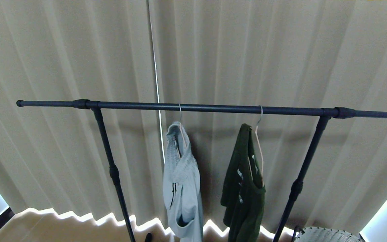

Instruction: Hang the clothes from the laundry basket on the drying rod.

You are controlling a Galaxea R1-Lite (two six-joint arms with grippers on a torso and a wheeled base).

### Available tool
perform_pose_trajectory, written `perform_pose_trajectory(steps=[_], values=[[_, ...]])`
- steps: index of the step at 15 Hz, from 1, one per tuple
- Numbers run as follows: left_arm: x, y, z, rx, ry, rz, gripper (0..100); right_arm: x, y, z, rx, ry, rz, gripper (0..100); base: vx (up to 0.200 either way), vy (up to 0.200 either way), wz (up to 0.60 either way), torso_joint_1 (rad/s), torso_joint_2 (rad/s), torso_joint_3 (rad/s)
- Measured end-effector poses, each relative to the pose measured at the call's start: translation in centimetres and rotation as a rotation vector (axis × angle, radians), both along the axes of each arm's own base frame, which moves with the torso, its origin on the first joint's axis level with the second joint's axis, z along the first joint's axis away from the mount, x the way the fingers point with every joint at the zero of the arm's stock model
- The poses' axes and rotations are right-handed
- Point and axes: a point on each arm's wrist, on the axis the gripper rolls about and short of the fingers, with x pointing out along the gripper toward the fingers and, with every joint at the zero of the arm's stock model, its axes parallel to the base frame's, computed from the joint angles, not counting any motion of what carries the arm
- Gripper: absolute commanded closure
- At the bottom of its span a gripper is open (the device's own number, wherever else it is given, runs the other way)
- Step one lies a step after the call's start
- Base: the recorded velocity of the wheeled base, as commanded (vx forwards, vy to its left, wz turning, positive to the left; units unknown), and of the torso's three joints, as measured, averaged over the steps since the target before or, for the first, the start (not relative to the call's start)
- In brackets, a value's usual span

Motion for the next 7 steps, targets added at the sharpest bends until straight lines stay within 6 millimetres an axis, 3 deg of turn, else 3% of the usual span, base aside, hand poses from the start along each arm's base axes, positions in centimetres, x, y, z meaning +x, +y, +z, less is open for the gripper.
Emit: perform_pose_trajectory(steps=[7], values=[[-0.09,0.30,0.05,-0.093,-0.011,0.147,0,0.12,-0.02,-0.38,0.008,0.009,-0.007,0,0.000,0.000,0.00,0.000,0.00,0.000]])
